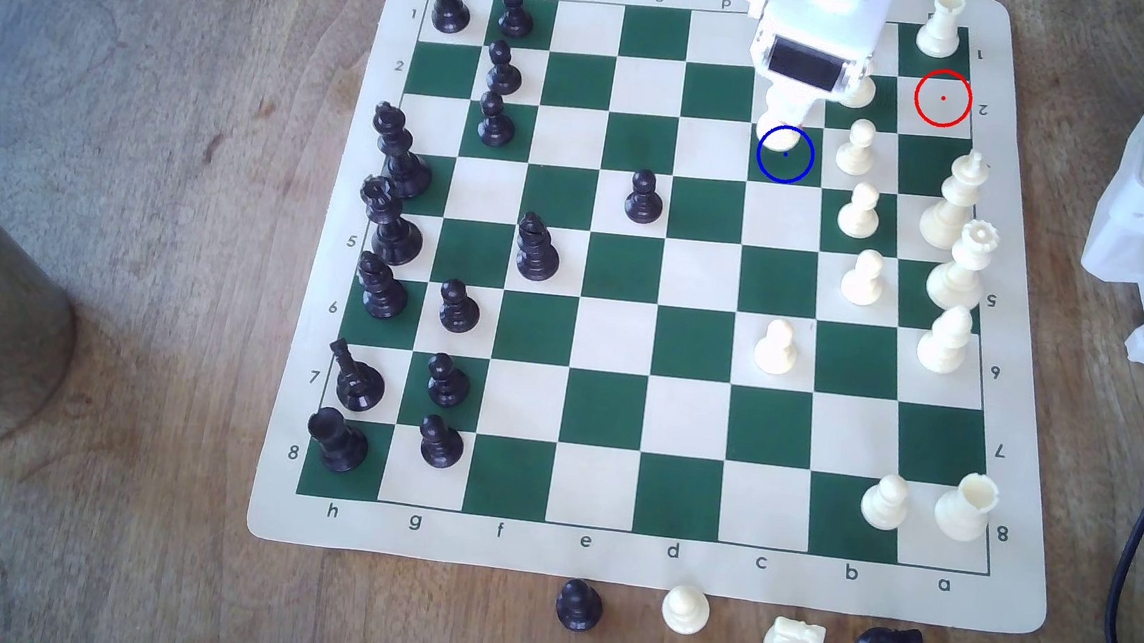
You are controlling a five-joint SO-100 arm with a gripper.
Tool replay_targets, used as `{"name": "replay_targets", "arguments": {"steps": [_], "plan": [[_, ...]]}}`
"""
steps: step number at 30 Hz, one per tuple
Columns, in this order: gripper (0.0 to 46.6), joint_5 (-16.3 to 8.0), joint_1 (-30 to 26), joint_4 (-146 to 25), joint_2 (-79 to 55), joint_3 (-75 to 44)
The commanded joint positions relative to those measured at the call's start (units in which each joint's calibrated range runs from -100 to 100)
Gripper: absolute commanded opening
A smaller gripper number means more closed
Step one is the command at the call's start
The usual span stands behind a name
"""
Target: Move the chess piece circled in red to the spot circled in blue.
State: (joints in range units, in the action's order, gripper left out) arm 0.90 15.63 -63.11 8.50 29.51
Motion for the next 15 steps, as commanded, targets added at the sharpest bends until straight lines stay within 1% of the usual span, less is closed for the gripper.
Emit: {"name": "replay_targets", "arguments": {"steps": [1,15], "plan": [[0.3,-0.2,0.0,0.7,0.2,-2.9],[0.3,0.3,-0.6,0.3,0.2,-1.4]]}}
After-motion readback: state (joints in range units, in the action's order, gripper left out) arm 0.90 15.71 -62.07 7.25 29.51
